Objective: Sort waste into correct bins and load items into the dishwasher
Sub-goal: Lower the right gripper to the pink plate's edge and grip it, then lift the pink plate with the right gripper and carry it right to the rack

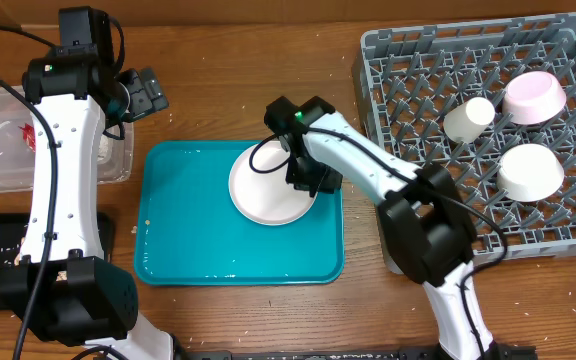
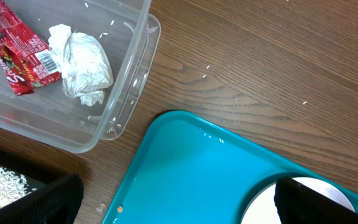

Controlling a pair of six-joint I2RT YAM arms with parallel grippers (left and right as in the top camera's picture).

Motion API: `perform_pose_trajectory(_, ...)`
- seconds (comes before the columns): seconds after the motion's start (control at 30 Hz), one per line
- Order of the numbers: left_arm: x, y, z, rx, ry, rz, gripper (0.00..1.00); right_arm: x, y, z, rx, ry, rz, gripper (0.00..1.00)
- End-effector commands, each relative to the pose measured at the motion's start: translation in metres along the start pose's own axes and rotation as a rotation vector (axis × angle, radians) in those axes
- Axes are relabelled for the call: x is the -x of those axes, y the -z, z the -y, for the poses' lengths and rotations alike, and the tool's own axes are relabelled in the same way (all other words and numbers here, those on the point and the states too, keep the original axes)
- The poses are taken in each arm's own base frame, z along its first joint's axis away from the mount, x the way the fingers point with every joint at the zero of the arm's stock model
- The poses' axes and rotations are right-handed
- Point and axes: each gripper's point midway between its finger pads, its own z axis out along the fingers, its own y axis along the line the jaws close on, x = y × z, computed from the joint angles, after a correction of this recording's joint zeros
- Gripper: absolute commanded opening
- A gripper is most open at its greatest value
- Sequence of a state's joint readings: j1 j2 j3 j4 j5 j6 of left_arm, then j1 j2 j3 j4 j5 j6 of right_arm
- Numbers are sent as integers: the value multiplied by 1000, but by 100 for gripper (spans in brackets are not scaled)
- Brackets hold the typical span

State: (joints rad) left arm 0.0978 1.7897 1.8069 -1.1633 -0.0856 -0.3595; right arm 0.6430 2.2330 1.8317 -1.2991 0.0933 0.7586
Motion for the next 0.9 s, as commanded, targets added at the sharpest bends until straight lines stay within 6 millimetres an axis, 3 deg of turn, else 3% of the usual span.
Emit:
perform_pose_trajectory(0.0, 2, 5, 5, -15, -24, 10, 100, 10, 62, -3, 117, -11, 122, 33)
perform_pose_trajectory(0.07, 2, 5, 5, -15, -24, 10, 100, 13, 68, -6, 140, -13, 144, 52)
perform_pose_trajectory(0.13, 2, 5, 5, -16, -24, 10, 100, 18, 68, -5, 143, -22, 153, 59)
perform_pose_trajectory(0.2, 2, 5, 5, -15, -24, 10, 100, 20, 63, -1, 135, -31, 149, 57)
perform_pose_trajectory(0.43, 2, 5, 5, -15, -24, 10, 100, 12, 30, 1, 116, -27, 120, 37)
perform_pose_trajectory(0.63, 2, 5, 5, -15, -24, 10, 100, 6, 0, 2, 123, -26, 101, 36)
perform_pose_trajectory(0.87, 2, 5, 5, -15, -24, 10, 100, -4, -19, -6, 177, -19, 66, 35)
